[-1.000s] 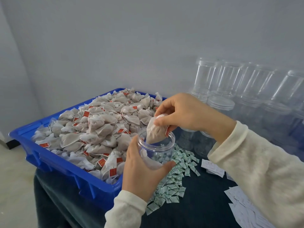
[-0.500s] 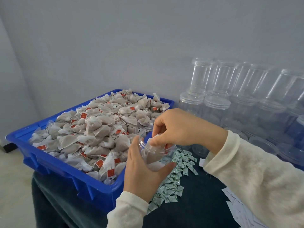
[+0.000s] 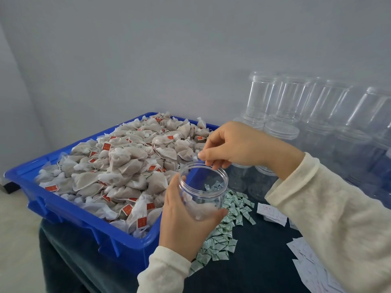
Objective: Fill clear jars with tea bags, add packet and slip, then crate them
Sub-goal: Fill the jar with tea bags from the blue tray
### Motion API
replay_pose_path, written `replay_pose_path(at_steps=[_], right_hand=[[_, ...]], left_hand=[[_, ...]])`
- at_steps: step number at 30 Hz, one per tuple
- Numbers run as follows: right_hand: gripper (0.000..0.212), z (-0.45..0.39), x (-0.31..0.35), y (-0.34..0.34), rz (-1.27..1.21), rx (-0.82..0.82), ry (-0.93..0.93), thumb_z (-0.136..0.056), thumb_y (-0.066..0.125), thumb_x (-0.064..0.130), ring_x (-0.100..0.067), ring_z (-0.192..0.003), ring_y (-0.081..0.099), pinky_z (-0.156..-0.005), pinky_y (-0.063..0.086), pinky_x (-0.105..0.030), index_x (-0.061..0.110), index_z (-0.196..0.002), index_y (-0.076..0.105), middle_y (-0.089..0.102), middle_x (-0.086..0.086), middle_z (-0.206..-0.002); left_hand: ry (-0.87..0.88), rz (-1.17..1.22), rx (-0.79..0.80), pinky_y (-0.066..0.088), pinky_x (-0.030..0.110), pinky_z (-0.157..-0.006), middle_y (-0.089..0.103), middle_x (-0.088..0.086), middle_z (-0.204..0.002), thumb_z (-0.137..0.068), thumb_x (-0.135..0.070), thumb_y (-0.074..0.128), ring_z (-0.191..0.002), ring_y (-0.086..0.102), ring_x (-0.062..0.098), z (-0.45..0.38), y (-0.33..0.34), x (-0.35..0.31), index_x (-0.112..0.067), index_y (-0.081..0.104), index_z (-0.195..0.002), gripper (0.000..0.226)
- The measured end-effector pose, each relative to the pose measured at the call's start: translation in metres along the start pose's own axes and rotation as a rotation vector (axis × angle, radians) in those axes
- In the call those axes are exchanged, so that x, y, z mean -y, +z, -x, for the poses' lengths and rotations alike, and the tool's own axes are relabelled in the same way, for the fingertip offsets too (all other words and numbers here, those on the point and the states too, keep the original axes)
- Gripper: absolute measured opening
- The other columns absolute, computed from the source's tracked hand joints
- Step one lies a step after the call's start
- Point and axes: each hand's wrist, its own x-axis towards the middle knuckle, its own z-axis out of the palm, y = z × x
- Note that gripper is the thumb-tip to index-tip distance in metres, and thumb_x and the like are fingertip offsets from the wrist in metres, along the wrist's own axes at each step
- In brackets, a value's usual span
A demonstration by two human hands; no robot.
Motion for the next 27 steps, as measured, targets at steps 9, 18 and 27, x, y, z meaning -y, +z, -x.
replay_pose_path(at_steps=[9, 18, 27], right_hand=[[0.018, -0.051, -0.037, -0.008, -0.069, -0.163, 0.106, -0.089, 0.069, 0.024, -0.003, -0.058, 0.067, -0.049, 0.047, -0.01, 0.011, -0.078, 0.07, 0.073, 0.002, -0.07], [0.013, -0.129, -0.075, 0.038, 0.112, -0.205, 0.123, -0.088, 0.068, 0.022, -0.011, -0.075, 0.065, -0.07, 0.052, -0.021, 0.01, -0.085, 0.075, 0.073, -0.004, -0.083], [0.034, -0.161, -0.11, 0.081, 0.431, -0.212, 0.232, -0.093, 0.055, 0.043, -0.023, -0.106, 0.057, -0.099, 0.038, -0.043, 0.025, -0.12, 0.059, 0.064, 0.001, -0.112]], left_hand=[[0.024, -0.011, -0.006, 0.041, 0.04, -0.108, 0.041, -0.011, -0.142, -0.041, -0.071, 0.075, -0.131, 0.04, 0.007, -0.005, -0.003, 0.005, -0.029, 0.028, -0.145, 0.122], [0.013, 0.032, -0.042, 0.04, 0.037, -0.108, 0.042, -0.018, -0.14, -0.042, -0.068, 0.077, -0.131, 0.039, 0.0, -0.013, -0.002, 0.013, -0.035, 0.027, -0.143, 0.117], [0.047, 0.092, -0.028, 0.042, 0.036, -0.107, 0.043, -0.024, -0.136, -0.045, -0.062, 0.083, -0.129, 0.041, -0.002, -0.018, -0.004, 0.014, -0.035, 0.029, -0.142, 0.114]])
